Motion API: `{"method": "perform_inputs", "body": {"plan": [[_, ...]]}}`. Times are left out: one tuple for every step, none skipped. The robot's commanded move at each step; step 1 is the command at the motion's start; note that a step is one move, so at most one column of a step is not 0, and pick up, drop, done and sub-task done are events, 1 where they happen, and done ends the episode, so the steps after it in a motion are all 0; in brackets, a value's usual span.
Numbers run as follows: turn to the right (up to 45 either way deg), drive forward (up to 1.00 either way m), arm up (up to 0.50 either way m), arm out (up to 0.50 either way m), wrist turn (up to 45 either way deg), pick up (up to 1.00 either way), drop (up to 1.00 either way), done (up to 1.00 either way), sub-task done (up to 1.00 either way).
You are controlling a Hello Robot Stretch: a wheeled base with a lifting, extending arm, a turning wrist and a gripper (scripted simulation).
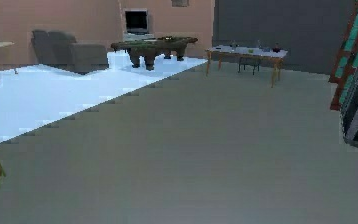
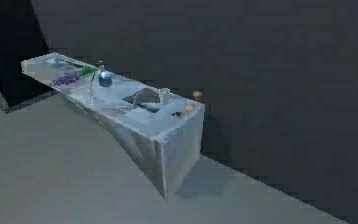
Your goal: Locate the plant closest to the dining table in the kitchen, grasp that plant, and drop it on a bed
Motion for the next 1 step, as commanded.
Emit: {"method": "perform_inputs", "body": {"plan": [[0.0, 0.4, 0.0, 0.0, 0.0, 0.0, 0.0, 0.0, 0.0]]}}
